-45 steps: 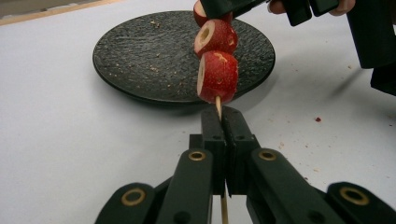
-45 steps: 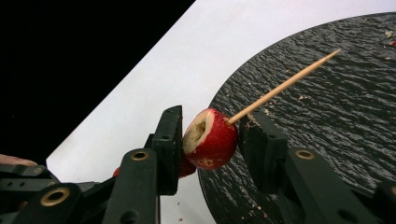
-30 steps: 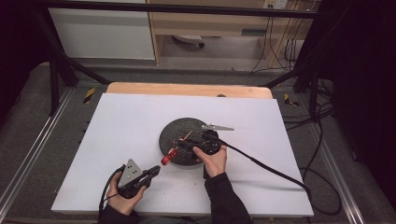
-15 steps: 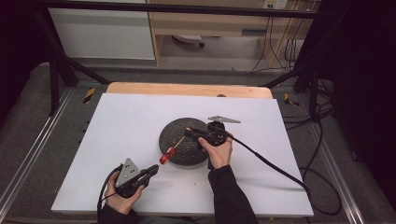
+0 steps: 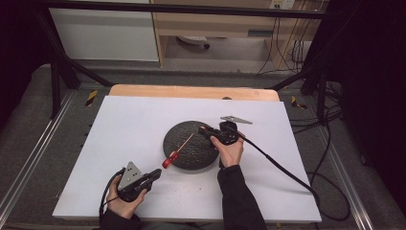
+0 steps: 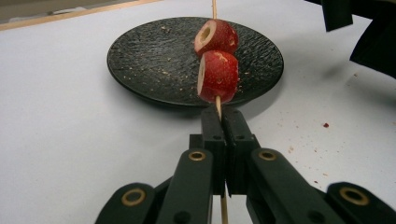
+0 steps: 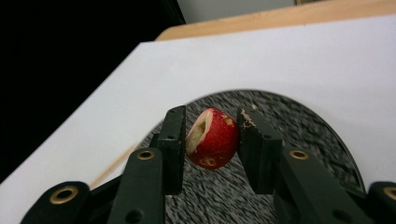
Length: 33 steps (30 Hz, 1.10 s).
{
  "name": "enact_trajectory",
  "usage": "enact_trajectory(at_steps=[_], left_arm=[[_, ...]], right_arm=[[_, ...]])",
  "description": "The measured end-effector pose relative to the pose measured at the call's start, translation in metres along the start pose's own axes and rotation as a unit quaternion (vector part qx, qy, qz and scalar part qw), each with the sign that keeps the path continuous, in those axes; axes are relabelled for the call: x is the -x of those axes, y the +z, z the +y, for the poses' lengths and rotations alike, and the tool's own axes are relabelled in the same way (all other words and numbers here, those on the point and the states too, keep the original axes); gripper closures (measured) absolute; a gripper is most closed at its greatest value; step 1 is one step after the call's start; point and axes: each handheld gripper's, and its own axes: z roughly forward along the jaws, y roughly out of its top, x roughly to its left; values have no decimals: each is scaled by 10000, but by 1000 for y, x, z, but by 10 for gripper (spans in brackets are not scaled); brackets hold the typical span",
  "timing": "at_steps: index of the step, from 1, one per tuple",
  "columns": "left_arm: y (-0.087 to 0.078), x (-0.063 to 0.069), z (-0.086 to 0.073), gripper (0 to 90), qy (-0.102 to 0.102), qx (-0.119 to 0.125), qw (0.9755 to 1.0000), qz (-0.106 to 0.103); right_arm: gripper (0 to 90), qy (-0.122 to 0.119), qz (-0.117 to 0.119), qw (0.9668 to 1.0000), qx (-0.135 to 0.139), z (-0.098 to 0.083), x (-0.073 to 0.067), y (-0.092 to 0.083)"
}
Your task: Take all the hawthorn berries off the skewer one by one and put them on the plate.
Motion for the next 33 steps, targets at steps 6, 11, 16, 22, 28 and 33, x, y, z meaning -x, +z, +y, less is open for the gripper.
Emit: enact_trajectory(at_steps=[6,11,16,22,28,33], left_arm=[[0,0,0,884,-7,-7,10000,14],[0,0,0,884,-13,-15,10000,19],[0,0,0,884,-12,-33,10000,16],[0,-1,0,884,-12,-28,10000,25],[0,0,0,884,-14,-39,10000,22],[0,0,0,884,-10,-25,10000,21]], right_arm=[[647,-36,-52,9991,-429,-19,2,12],[645,-199,-123,9968,-771,-34,3,21],[629,-222,-162,9955,-906,-40,4,25],[528,-316,-89,9963,-793,-37,-1,18],[356,-400,138,9978,-503,-35,-11,4],[220,-462,382,9977,-302,-41,-20,-4]])
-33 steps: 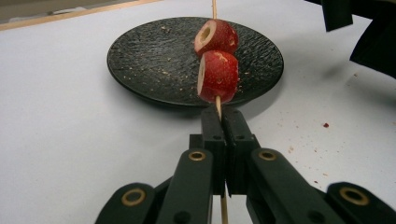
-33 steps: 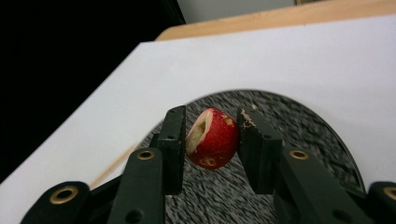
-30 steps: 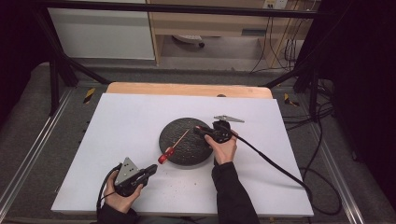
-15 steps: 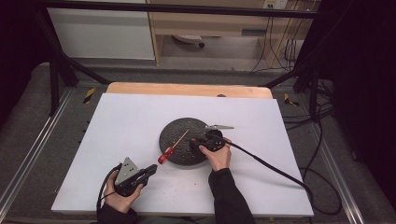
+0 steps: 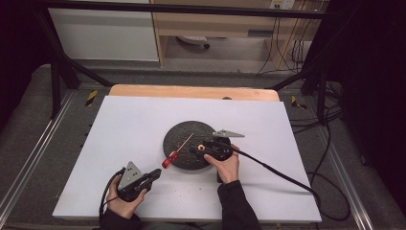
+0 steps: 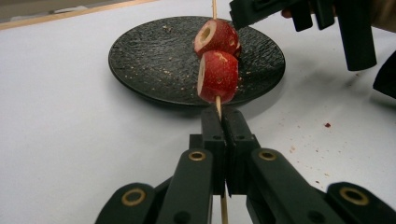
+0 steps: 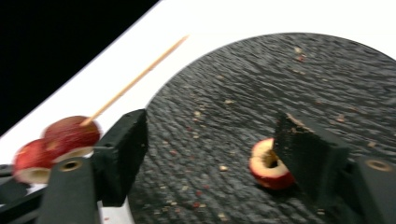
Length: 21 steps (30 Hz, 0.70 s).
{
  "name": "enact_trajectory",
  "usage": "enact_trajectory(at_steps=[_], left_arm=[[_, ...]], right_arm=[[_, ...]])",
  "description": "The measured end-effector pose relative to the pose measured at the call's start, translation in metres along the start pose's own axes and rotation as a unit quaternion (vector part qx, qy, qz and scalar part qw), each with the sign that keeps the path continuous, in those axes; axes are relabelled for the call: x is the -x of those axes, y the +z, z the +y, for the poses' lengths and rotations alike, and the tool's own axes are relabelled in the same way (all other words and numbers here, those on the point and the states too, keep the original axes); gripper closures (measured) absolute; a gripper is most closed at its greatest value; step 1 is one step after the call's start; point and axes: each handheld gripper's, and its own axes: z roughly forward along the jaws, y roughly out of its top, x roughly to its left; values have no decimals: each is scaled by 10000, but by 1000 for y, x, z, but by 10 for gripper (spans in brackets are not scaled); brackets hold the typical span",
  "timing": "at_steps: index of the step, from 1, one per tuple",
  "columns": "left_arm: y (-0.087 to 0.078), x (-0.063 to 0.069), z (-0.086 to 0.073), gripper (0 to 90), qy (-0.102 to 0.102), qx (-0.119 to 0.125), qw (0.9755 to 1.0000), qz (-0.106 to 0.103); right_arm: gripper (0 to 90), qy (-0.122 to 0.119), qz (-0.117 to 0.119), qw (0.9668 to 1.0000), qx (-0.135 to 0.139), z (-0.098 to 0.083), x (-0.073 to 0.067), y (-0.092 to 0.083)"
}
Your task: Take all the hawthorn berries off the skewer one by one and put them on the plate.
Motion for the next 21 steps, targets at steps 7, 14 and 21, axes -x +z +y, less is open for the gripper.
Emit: enact_trajectory(at_steps=[7,14,21], left_arm=[[1,1,0,884,18,-17,10000,-18],[3,3,-1,884,46,-38,10000,-18],[5,6,0,884,93,-57,9999,-49]], right_arm=[[149,-49,275,9992,294,-9,-15,-6],[132,-1,374,9975,594,-21,-27,-8],[97,-66,384,9980,496,-25,-30,-4]])
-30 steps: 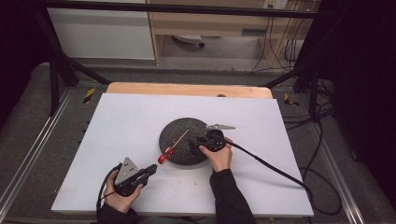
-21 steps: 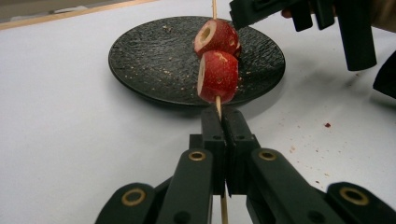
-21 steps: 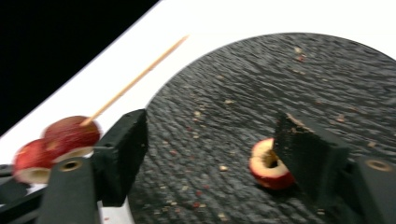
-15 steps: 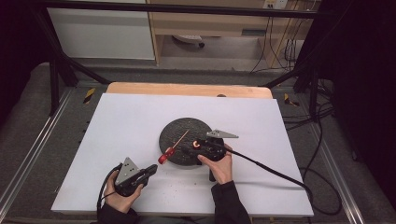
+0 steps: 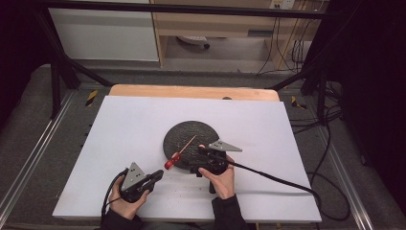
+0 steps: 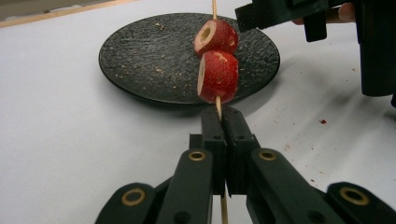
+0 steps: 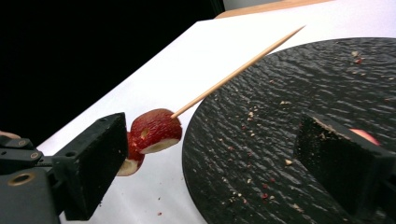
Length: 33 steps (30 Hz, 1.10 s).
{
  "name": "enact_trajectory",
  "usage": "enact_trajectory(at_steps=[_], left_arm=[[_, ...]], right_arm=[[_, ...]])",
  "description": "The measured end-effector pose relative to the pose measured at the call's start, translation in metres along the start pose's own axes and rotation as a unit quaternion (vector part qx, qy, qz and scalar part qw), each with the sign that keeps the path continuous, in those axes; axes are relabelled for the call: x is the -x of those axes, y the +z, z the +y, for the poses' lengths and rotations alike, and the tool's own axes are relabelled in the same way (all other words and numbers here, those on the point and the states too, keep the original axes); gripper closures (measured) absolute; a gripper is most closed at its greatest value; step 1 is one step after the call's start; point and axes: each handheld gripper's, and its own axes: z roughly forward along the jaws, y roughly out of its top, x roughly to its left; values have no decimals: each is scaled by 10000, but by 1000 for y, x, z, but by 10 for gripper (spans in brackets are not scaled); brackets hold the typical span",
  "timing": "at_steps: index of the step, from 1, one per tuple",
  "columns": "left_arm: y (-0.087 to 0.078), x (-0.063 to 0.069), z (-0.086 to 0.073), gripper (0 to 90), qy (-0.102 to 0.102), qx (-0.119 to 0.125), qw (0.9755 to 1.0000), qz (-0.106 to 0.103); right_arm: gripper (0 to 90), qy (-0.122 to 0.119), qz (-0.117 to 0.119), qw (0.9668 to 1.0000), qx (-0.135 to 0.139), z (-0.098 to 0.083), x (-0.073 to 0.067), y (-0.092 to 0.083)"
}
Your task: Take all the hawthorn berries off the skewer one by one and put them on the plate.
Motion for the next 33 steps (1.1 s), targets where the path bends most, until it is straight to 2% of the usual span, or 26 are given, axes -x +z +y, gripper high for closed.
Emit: enact_trajectory(at_steps=[7,17,28,33], left_arm=[[0,2,0,884,26,9,10000,-16],[1,3,0,884,41,0,10000,-28],[1,4,0,884,64,-2,10000,-54],[1,4,1,884,56,32,10000,-60]], right_arm=[[116,11,80,9998,-171,1,-9,13],[337,175,224,9992,-287,0,-10,20],[573,553,527,9959,-477,-1,-10,22],[590,582,570,9954,-502,1,-10,21]])
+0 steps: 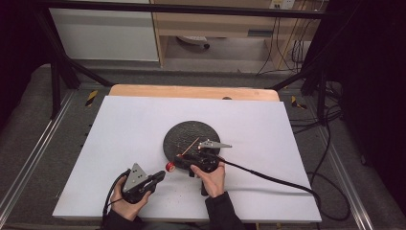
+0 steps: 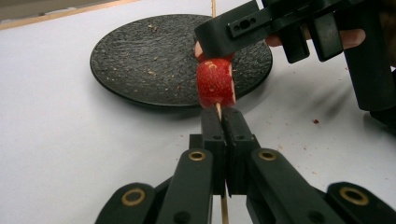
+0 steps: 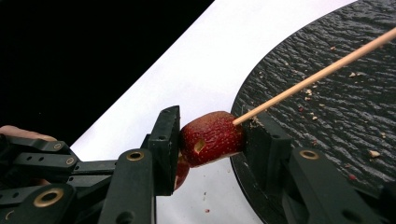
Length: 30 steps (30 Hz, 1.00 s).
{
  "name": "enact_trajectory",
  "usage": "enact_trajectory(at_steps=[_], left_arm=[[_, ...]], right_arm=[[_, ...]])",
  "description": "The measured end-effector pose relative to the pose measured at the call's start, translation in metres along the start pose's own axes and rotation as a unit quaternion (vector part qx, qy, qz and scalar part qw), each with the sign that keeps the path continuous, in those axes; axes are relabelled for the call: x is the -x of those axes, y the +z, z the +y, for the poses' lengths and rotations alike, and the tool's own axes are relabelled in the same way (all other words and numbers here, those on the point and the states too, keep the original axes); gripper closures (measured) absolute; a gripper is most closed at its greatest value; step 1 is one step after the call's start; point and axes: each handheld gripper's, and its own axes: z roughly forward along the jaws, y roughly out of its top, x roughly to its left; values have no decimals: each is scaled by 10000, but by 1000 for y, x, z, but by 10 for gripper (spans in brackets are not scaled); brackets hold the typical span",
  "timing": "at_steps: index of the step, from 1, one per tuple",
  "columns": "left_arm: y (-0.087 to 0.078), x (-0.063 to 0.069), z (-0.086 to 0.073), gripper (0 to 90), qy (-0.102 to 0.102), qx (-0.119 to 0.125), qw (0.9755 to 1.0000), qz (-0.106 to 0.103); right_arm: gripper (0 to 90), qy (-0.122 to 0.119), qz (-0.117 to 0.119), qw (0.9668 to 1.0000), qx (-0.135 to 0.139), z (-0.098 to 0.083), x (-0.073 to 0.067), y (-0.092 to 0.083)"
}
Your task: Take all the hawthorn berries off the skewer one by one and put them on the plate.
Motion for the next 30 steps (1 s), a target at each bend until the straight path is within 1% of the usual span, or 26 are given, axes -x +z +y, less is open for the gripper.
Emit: enact_trajectory(at_steps=[4,7,15,22,23,30], left_arm=[[-1,0,1,884,-10,48,10000,-6],[-3,0,1,884,-14,75,10000,-9],[-5,-1,3,884,-17,134,9999,-7],[-6,-1,3,884,-22,159,9999,3],[-6,-2,3,884,-27,159,9999,8],[-6,-3,3,884,-53,159,9999,25]], right_arm=[[592,-59,-46,10000,39,4,0,-3],[593,-117,-148,9998,104,9,-1,-6],[593,-222,-393,9989,150,30,4,-16],[594,-370,-615,9972,224,51,14,-25],[595,-357,-616,9972,230,54,16,-25],[595,-385,-852,9950,362,73,28,-31]])
